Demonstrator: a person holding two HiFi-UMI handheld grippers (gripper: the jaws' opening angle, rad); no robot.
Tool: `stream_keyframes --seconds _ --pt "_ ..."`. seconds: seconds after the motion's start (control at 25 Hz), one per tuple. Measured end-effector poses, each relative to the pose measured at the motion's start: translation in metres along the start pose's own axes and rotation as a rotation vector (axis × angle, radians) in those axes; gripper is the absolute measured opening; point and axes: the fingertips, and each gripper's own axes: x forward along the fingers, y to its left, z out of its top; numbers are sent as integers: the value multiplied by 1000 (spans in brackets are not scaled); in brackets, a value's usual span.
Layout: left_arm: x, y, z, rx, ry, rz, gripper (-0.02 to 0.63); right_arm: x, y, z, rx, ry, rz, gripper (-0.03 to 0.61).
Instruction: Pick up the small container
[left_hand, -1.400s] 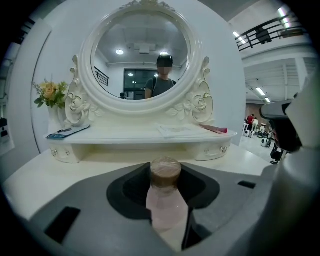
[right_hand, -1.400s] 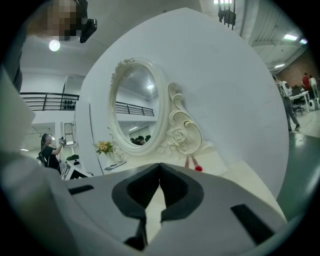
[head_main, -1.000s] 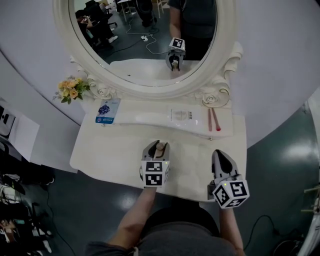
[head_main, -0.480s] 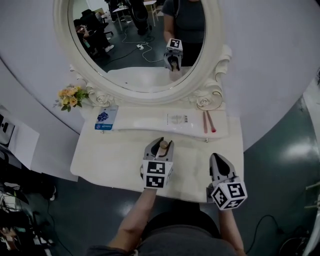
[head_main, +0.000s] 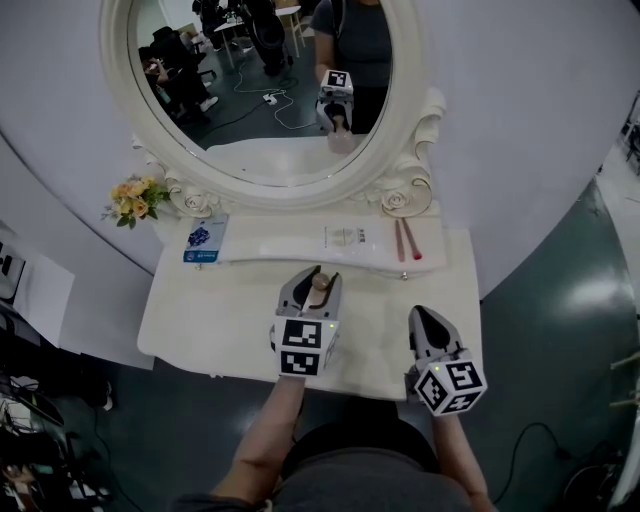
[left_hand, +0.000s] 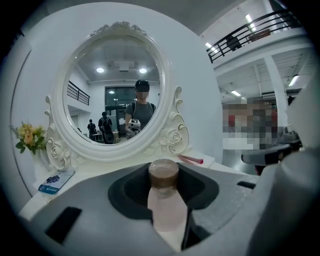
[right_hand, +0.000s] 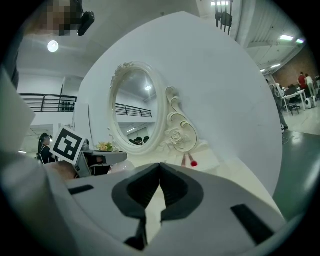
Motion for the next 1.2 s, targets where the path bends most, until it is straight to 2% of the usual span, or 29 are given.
stream_keyframes --seconds 0.32,0.92,1.2 --pt "-9 -2 23 5 -34 -13 135 -1 3 -3 5 12 10 5" --pt "-18 -2 42 13 -57 -12 135 1 9 -2 -29 15 39 5" --pt "-20 -2 48 11 -71 -12 135 3 16 0 -133 38 47 5"
